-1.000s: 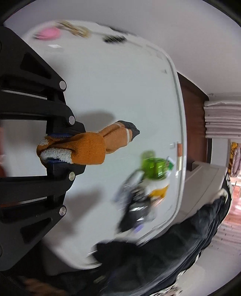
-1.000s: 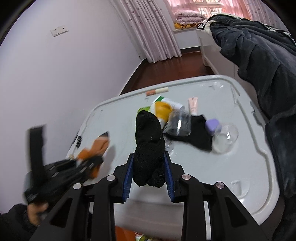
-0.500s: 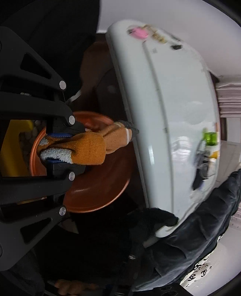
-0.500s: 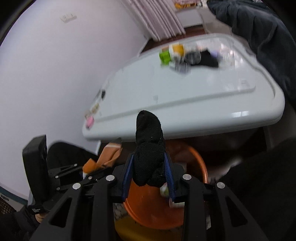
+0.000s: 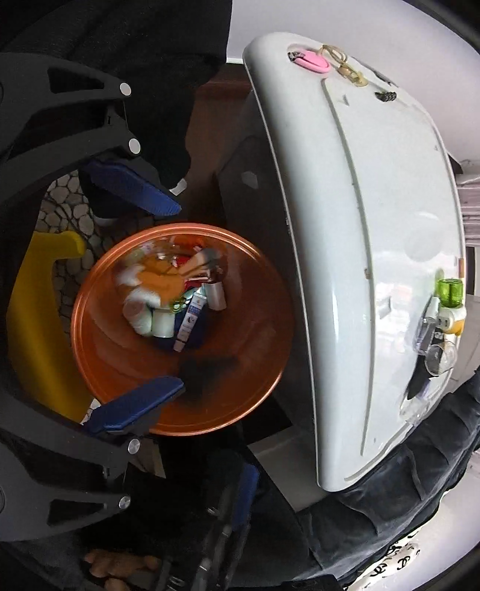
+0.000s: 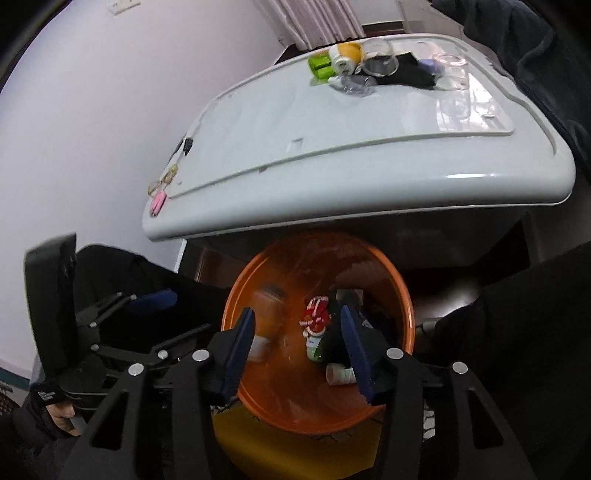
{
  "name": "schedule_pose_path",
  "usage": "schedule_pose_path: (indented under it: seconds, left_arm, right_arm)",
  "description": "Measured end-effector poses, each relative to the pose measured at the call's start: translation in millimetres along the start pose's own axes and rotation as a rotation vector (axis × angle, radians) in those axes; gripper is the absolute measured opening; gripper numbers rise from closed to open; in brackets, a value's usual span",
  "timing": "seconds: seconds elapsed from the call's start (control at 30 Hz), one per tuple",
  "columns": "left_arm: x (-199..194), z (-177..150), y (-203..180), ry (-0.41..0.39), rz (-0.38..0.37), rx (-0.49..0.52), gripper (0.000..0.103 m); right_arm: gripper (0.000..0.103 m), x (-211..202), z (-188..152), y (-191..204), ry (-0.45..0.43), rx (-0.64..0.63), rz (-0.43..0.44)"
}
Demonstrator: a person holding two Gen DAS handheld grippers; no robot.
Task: Collect trash
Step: 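Carry the sock and plush toy over the orange basin and open both tools, then grasp the clear round cup with the right tool while the left tool grasps the clear tall cup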
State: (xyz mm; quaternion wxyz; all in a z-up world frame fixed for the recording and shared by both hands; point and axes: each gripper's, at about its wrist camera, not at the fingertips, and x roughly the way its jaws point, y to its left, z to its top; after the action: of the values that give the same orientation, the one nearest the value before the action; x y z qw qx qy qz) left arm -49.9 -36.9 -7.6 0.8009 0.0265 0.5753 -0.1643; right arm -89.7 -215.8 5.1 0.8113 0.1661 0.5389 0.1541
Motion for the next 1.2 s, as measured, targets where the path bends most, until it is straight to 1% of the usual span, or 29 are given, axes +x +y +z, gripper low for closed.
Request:
schedule_pose_path:
  seconds: [0.07, 0.17, 0.23, 0.27, 0.3, 0.37, 0.43, 0.5, 0.53, 0.6, 0.7, 0.73, 0.77, 0.8, 0.83, 0.87, 0.93, 0.97, 1.07, 1.1, 1.13, 1.2]
  left_arm:
    - [1.8, 1.4, -1.9, 0.005, 0.001, 0.009, 0.087]
    - [-0.7, 6.6, -5.3, -0.007, 0.007, 0.033, 0.087]
    - [-3.4, 12.3, -7.0, -0.028, 0.002, 0.042, 0.087]
    - [-3.8, 16.1, -6.7, -0.034, 0.000, 0.043, 0.087]
    - [-4.4, 18.7, -6.0, -0.040, 0.000, 0.043, 0.087]
    - [-5.3, 29.6, -6.0, -0.062, -0.010, 0.035, 0.087]
    - [-3.1, 41.6, -4.9, -0.070, -0.022, 0.014, 0.087]
    - [-1.3, 52.2, -4.1, -0.075, -0.034, 0.000, 0.087]
    - [-0.1, 59.1, -2.8, -0.084, -0.034, -0.009, 0.087]
    - [1.7, 67.4, -2.4, -0.103, -0.030, -0.016, 0.087]
    - [7.4, 82.2, -3.1, -0.117, -0.036, -0.020, 0.087]
    - [11.5, 88.2, -4.5, -0.112, -0.036, -0.018, 0.087]
    - [14.5, 92.6, -7.1, -0.107, -0.034, -0.015, 0.087]
    - [17.0, 97.6, -9.3, -0.109, -0.036, -0.012, 0.087]
    - [18.3, 103.1, -12.3, -0.124, -0.040, -0.006, 0.087]
    - [18.6, 107.1, -15.3, -0.136, -0.037, 0.000, 0.087]
    - [18.4, 123.4, -26.9, -0.180, -0.036, 0.027, 0.087]
    - [18.5, 131.1, -32.8, -0.197, -0.038, 0.041, 0.087]
    - [21.1, 168.4, -57.5, -0.260, -0.049, 0.089, 0.087]
    - [24.7, 183.0, -66.8, -0.281, -0.049, 0.099, 0.087]
    - [30.5, 197.9, -76.5, -0.295, -0.045, 0.111, 0.087]
    - [45.2, 224.3, -91.4, -0.315, 0.007, 0.120, 0.087]
  right_arm:
    - [0.049, -9.6, 10.3, -3.8, -0.041, -0.008, -0.013]
    - [0.049, -25.5, 38.1, -16.1, -0.124, 0.007, -0.054]
    - [0.053, -38.4, 70.4, -31.5, -0.210, 0.021, -0.120]
    - [0.058, -41.4, 85.9, -38.6, -0.237, 0.027, -0.157]
    - [0.060, -42.9, 106.5, -47.7, -0.261, 0.032, -0.203]
    - [0.063, -36.7, 143.2, -64.9, -0.267, 0.022, -0.277]
    - [0.063, -17.1, 181.8, -86.6, -0.232, 0.018, -0.357]
    - [0.063, 2.1, 205.0, -103.2, -0.207, 0.031, -0.402]
    - [0.063, 7.7, 211.1, -109.3, -0.206, 0.036, -0.403]
    - [0.063, 21.9, 219.9, -117.1, -0.211, 0.035, -0.390]
    - [0.062, 47.7, 235.3, -125.7, -0.187, 0.022, -0.408]
    - [0.061, 55.2, 237.8, -127.3, -0.183, 0.021, -0.418]
    - [0.052, 62.1, 241.6, -130.2, -0.180, 0.015, -0.431]
    - [0.048, 67.0, 244.8, -133.2, -0.178, 0.008, -0.436]
    - [0.048, 66.5, 246.2, -134.5, -0.191, 0.003, -0.432]
    - [0.048, 65.1, 246.9, -135.9, -0.187, 0.008, -0.423]
    - [0.048, 53.6, 241.9, -135.0, -0.189, 0.030, -0.385]
    - [0.048, 41.9, 237.9, -133.0, -0.205, 0.045, -0.363]
    - [0.048, -8.0, 218.8, -121.4, -0.301, 0.082, -0.261]
    - [0.048, -17.4, 213.7, -120.4, -0.325, 0.091, -0.248]
    - [0.048, -38.1, 201.1, -119.8, -0.380, 0.112, -0.222]
    - [0.048, -58.3, 186.0, -122.4, -0.443, 0.134, -0.214]
